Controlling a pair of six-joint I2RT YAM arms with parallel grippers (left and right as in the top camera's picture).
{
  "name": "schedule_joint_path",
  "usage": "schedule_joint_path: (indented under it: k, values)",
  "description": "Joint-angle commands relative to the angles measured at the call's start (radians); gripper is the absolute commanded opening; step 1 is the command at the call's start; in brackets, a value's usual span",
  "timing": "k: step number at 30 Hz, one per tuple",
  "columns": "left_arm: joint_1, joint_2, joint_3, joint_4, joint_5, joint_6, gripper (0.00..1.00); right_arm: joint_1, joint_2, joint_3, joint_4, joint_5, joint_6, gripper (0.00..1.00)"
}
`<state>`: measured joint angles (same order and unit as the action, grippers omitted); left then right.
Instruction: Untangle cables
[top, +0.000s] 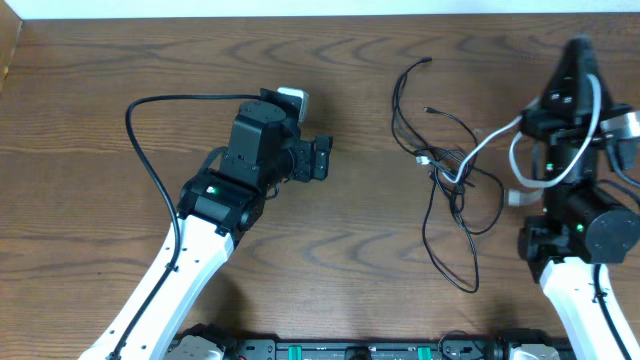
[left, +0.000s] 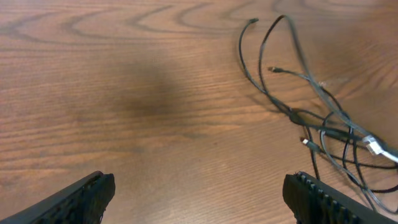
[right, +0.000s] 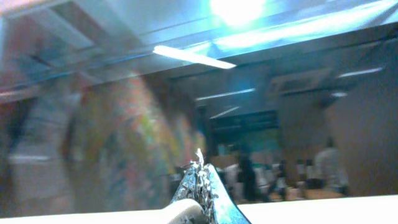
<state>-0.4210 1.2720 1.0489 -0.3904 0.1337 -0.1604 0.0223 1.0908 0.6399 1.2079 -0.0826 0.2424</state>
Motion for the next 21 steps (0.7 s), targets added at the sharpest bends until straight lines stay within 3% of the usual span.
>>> schedule_joint_path:
  k: [1, 6, 16, 21]
  values:
    - [-0.002, 0.009, 0.002, -0.012, 0.013, 0.001, 0.91, -0.07, -0.008, 0.024, 0.003, 0.035, 0.022, 0.01]
    - [-0.002, 0.016, 0.002, -0.017, 0.018, -0.032, 0.91, -0.087, -0.006, 0.163, -0.164, -0.01, 0.082, 0.01]
    - [-0.002, 0.076, 0.002, -0.017, 0.12, -0.044, 0.91, -0.087, 0.203, 0.802, -1.032, 0.023, -0.095, 0.01]
    - [-0.002, 0.114, 0.002, -0.016, 0.175, -0.044, 0.92, -0.087, 0.363, 1.073, -1.366, 0.093, -0.202, 0.01]
